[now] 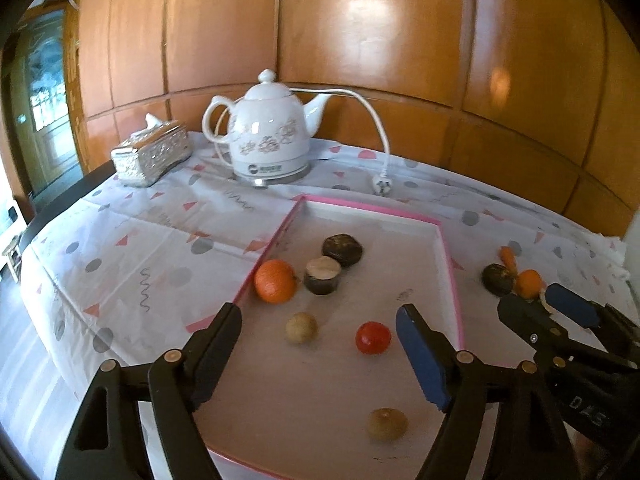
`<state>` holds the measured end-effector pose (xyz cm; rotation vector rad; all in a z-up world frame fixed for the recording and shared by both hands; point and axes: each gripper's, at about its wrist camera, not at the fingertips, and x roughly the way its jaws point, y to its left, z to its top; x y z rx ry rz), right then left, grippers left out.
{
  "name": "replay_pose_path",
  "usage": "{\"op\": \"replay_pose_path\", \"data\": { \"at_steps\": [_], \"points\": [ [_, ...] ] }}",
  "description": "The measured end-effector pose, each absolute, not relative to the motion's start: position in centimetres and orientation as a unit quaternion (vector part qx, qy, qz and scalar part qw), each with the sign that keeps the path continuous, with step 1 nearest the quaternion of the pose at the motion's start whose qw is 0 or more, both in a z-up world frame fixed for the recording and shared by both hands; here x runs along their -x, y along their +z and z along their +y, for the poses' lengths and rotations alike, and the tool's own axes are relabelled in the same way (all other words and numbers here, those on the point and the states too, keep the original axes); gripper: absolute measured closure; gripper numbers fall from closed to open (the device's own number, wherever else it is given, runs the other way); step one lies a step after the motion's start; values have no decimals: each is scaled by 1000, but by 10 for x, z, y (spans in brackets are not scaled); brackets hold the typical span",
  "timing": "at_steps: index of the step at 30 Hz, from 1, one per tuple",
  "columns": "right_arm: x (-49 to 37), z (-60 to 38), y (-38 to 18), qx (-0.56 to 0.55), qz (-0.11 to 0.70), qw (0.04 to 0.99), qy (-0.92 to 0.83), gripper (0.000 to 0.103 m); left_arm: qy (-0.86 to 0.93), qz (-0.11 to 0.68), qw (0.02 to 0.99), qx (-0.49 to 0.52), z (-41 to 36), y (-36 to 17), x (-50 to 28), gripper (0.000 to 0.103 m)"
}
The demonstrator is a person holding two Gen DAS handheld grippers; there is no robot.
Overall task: Organize fruits
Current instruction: 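Release the orange into the pink tray with the left tool while the right tool drops the dark disc there, then grasp the cut dark log slice on the table with the right tool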
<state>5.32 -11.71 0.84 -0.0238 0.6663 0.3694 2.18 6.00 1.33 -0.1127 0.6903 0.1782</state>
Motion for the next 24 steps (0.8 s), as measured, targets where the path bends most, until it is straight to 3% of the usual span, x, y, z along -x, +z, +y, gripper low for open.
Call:
{"op": "replay_pose_path", "data": {
  "at_steps": [24],
  "points": [
    [-51,-199,-11,-23,344,932,108,31,-7,349,937,-19,-16,10,-24,23]
  ]
}}
